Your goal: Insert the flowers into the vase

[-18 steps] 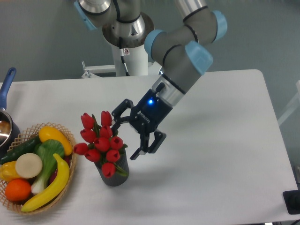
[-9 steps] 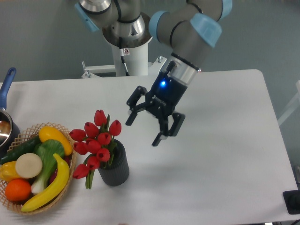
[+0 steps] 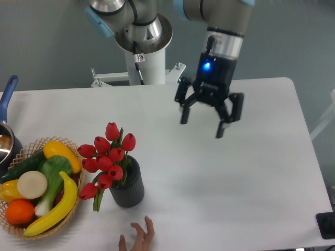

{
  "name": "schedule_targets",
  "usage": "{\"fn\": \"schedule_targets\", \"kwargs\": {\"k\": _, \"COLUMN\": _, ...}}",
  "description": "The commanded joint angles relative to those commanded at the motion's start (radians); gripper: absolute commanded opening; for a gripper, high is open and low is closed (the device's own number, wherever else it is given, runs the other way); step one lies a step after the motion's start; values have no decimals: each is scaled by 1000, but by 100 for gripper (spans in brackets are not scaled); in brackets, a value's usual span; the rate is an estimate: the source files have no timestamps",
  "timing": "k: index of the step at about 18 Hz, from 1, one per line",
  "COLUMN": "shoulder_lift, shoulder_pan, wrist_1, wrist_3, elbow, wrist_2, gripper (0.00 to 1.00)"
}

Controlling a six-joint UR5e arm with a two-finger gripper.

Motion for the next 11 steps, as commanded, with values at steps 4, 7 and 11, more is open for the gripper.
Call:
{"fn": "schedule_targets", "kwargs": {"k": 4, "shoulder_lift": 3, "shoulder_pan": 3, "wrist_1": -50, "wrist_3": 92, "elbow": 26, "wrist_2": 111, "gripper": 100}}
{"fn": "schedule_targets", "kwargs": {"k": 7, "shoulder_lift": 21, "shoulder_pan": 14, "wrist_1": -158, "wrist_3": 205, "elbow": 52, "wrist_2": 145, "gripper": 100}}
{"fn": "schedule_targets", "kwargs": {"k": 11, "shoulder_lift": 78, "shoulder_pan": 23, "wrist_1": -316, "wrist_3": 301, "elbow": 57, "wrist_2": 148, "gripper": 100}}
